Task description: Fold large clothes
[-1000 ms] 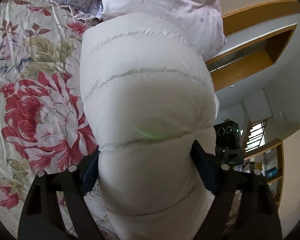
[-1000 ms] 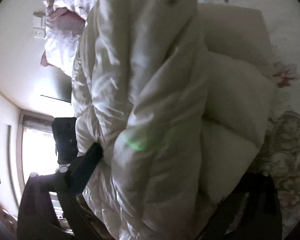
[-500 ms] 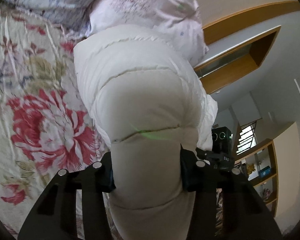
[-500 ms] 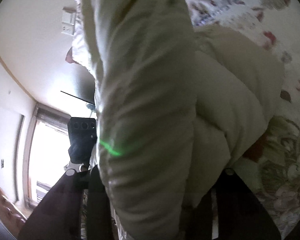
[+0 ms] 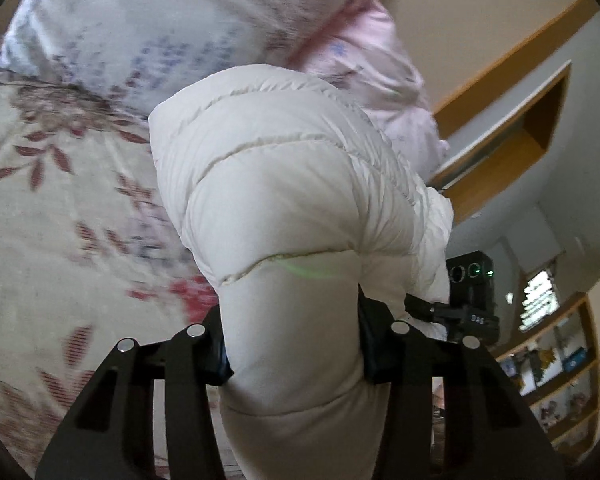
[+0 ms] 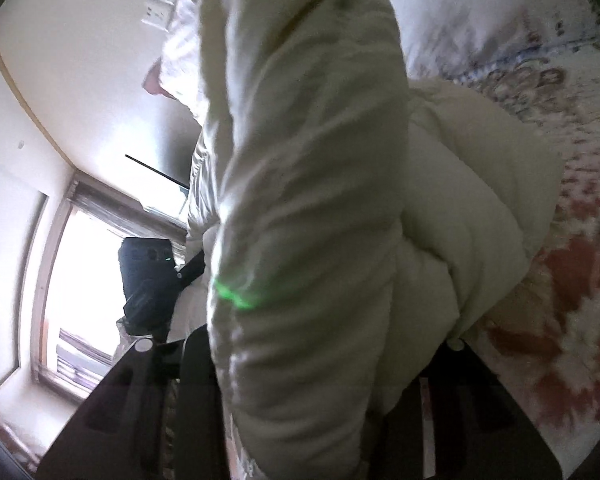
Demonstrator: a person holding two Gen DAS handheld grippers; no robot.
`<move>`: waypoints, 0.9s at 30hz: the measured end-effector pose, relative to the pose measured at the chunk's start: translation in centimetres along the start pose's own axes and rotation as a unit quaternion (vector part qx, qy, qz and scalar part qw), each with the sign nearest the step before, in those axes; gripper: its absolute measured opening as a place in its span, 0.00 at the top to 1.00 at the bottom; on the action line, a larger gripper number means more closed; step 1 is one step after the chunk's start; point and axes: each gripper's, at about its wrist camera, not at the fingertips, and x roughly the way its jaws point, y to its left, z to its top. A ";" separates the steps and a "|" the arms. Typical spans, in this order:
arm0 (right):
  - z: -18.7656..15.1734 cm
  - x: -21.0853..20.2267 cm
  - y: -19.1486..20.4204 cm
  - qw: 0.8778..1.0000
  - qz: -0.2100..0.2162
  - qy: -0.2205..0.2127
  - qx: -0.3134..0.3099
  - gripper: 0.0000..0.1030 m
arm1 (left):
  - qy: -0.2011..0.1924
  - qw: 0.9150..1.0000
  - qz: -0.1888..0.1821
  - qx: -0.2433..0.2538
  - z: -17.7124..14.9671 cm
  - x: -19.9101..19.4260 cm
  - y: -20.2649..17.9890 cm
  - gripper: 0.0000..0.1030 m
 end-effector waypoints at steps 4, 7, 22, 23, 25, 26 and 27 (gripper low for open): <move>0.4 2.7 -0.6 1.000 -0.012 0.007 0.002 0.68 | 0.006 1.000 0.026 -0.004 0.8 -0.2 2.2 0.54; 0.2 3.0 -1.6 1.000 -0.018 0.005 0.015 0.67 | 0.010 0.999 0.034 -0.006 1.3 0.0 3.6 0.54; -0.7 0.2 -5.5 0.991 -0.107 -0.018 0.082 0.21 | 0.041 0.996 0.069 -0.046 1.7 3.0 7.3 0.21; -0.8 -0.7 -5.4 0.990 -0.112 -0.027 0.084 0.21 | 0.033 0.995 0.082 -0.037 1.8 2.4 6.7 0.21; -0.3 -3.7 -5.0 0.985 -0.132 -0.069 0.089 0.21 | 0.012 0.994 0.108 -0.012 1.8 0.9 5.6 0.22; -0.1 -5.0 -4.9 0.981 -0.144 -0.098 0.089 0.21 | -0.002 0.992 0.123 0.004 1.8 0.2 4.9 0.22; 0.3 -6.4 -4.9 0.976 -0.155 -0.125 0.089 0.21 | -0.020 0.990 0.140 0.026 1.7 -0.8 3.8 0.22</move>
